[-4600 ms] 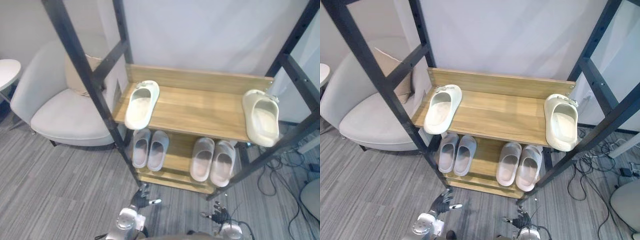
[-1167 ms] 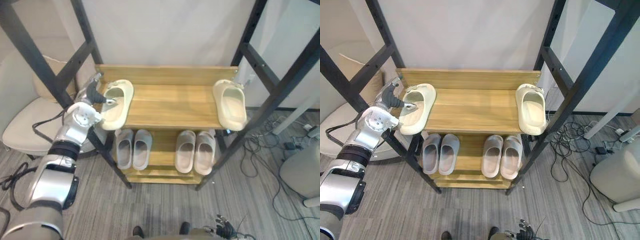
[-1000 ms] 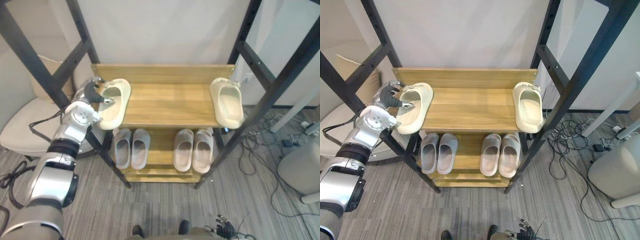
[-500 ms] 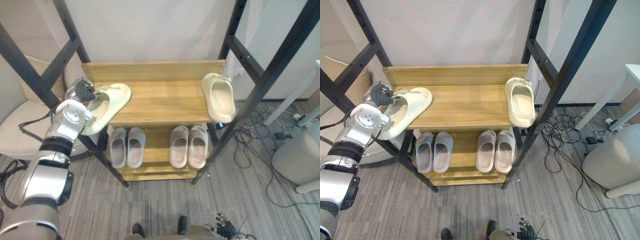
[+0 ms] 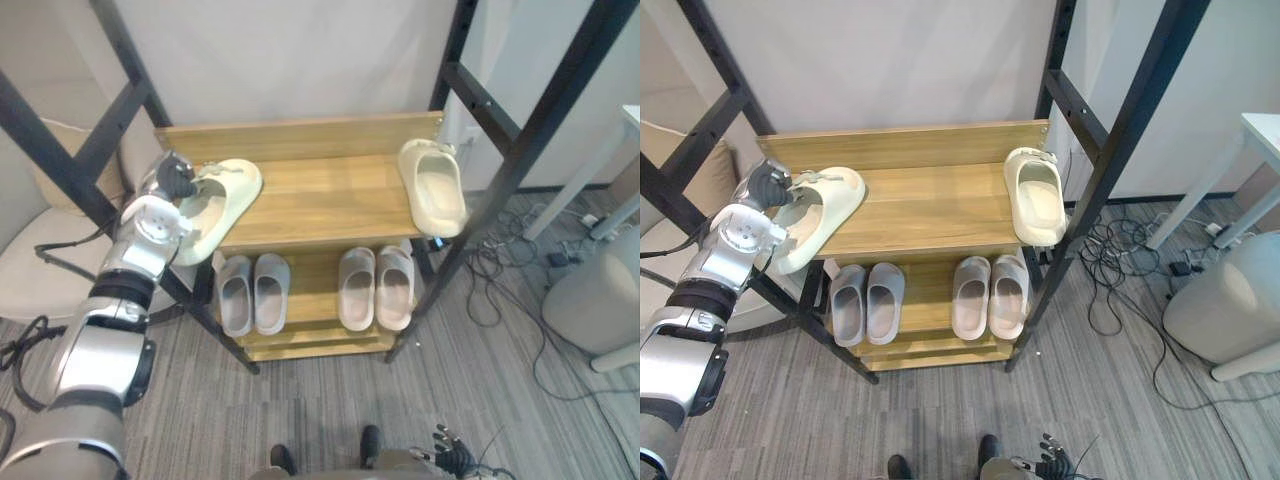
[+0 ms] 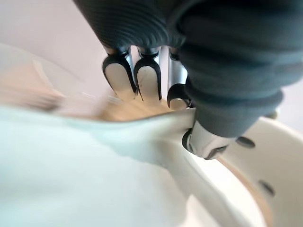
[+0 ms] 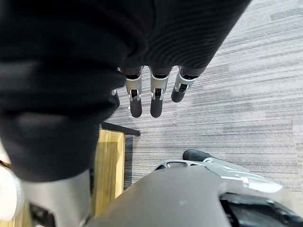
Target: Organize the slippers on the shoe rack
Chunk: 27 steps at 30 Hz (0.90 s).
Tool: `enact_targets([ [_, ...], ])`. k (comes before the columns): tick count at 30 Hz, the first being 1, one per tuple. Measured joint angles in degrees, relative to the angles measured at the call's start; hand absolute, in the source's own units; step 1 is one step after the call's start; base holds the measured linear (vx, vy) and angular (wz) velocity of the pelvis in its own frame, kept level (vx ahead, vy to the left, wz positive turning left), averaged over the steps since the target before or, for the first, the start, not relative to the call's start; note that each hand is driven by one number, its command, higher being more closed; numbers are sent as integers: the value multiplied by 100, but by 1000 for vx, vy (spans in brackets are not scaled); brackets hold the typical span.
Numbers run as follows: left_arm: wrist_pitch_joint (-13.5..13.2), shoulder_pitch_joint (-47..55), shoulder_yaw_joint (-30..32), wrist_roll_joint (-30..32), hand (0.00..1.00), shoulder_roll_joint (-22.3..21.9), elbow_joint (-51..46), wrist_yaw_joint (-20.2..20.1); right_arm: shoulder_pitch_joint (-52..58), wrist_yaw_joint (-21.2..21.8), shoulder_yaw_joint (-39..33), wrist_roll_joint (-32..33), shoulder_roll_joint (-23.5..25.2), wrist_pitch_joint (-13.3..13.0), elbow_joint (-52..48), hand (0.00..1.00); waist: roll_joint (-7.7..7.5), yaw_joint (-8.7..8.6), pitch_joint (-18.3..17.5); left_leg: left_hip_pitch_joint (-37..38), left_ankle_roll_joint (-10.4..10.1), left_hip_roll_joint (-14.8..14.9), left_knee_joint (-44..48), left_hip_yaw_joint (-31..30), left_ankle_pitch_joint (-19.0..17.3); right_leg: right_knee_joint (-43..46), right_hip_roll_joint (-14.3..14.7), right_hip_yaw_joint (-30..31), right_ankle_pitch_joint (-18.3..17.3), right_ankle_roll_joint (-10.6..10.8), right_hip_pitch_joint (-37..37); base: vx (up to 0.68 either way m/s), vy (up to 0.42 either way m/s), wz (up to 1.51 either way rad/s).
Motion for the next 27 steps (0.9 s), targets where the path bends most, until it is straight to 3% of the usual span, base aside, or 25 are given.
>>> enact_targets([
  [5, -58, -363, 2, -37, 100, -317, -8, 164, -7, -57, -41, 50, -11, -45, -147, 0, 145, -229, 97, 0, 74, -61, 3, 179, -9, -110, 3, 198, 187, 0, -48, 69, 50, -27],
  [9, -48, -371, 5, -135, 100, -313, -16, 295, 17, -73, -163, 95, -40, -42, -176, 0, 250, -203, 168, -11, 66, -62, 3, 158, -15, -114, 31, 208, 185, -6, -80, 6, 4, 4],
  [12, -19, -469, 5, -172, 100, -322, 5, 396, 19, -87, -165, 103, -43, -48, -197, 0, 260, -213, 176, -62, 19, -57, 2, 200, -53, -118, 13, 282, 161, 20, -173, -43, 4, -11],
  [20, -7, -692, 223, -298, 100, -347, 5, 548, 5, -173, -154, 118, -45, -39, -444, 0, 269, -221, 335, -339, 125, -183, 12, 444, -69, -315, -80, 554, 458, 35, -493, -71, 16, -15],
  [27, 55, -884, 344, -392, 100, -902, -1, 605, 100, -247, -128, 103, -10, -27, -763, 0, 241, -241, 356, -513, 166, -247, 59, 455, -57, -293, -171, 543, 527, 63, -633, -32, 16, 1],
])
